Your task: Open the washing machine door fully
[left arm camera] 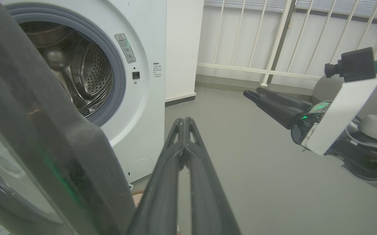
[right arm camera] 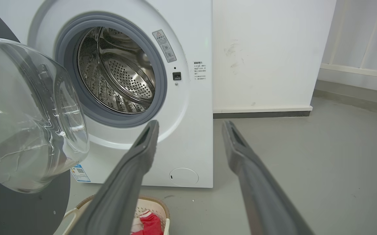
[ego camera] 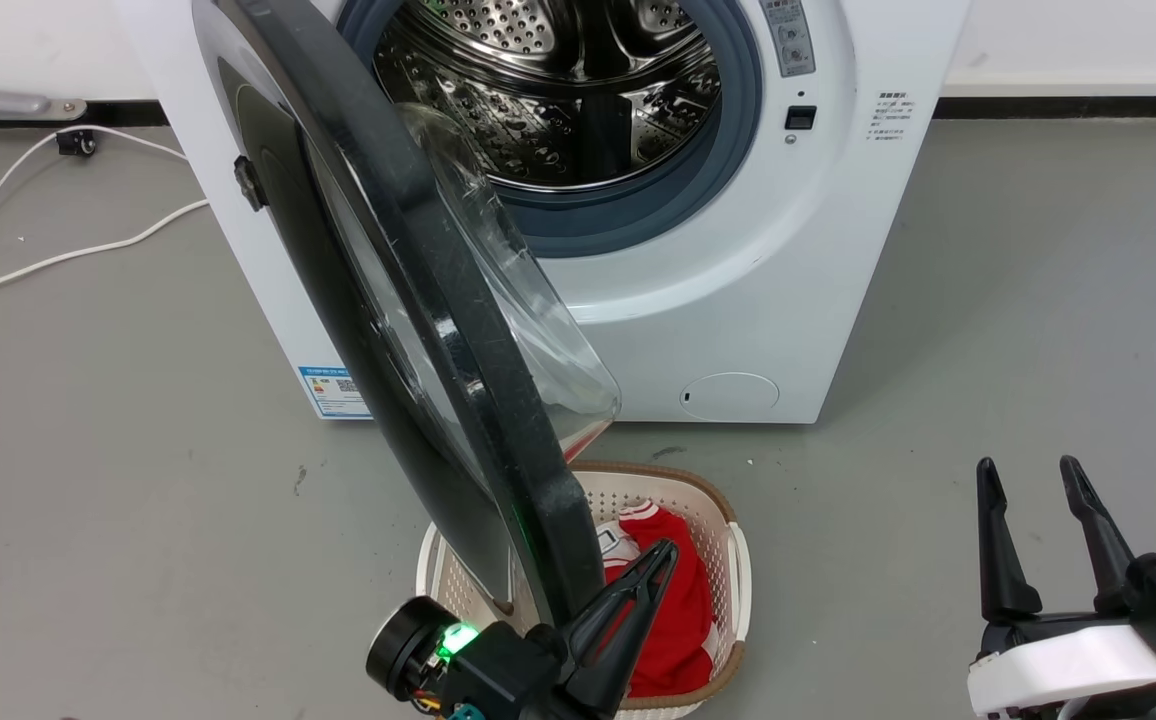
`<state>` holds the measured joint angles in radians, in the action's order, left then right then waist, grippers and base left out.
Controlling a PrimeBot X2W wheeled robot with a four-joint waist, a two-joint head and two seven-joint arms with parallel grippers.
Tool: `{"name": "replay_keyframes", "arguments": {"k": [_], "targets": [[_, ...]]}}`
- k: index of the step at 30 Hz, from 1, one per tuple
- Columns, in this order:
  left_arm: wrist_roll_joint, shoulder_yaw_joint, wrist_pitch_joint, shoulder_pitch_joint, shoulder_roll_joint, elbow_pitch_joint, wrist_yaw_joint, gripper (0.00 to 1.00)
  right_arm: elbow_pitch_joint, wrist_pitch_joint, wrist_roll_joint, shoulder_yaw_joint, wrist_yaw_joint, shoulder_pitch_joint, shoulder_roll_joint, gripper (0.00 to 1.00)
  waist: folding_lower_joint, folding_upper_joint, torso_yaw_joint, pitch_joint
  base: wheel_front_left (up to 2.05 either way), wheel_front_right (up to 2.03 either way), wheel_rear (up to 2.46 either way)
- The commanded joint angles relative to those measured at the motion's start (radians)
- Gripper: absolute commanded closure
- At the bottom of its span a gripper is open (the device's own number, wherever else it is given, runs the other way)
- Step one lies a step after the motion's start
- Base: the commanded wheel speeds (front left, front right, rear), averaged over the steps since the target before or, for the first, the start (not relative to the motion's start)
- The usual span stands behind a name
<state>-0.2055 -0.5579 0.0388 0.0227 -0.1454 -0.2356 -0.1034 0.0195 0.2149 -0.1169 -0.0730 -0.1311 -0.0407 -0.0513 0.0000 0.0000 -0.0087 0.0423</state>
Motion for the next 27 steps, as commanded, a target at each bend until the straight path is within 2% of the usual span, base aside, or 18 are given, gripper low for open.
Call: {"name": "replay_keyframes", "arguments": {"k": [1, 16, 27], "targets": [[0.001, 0.003, 0.007, -0.004, 0.003, 0.016, 0.007, 1.0, 0.004, 0.0, -0.004, 0.003, 0.001, 0.008, 0.002, 0.0, 0.0, 0.0, 0.0, 0.001, 0.0, 0.0, 0.0], [-0.038, 0.036, 0.065, -0.107, 0.057, 0.249, 0.047, 1.0, 0.022, -0.007, -0.016, 0.02, 0.001, 0.022, 0.002, 0.0, 0.0, 0.0, -0.024, 0.008, 0.0, 0.0, 0.0], [-0.044, 0.067, 0.09, -0.076, 0.04, 0.265, 0.094, 1.0, 0.03, -0.008, -0.025, 0.024, 0.001, 0.017, 0.002, 0.0, 0.0, 0.0, -0.021, -0.001, 0.0, 0.0, 0.0]]}}
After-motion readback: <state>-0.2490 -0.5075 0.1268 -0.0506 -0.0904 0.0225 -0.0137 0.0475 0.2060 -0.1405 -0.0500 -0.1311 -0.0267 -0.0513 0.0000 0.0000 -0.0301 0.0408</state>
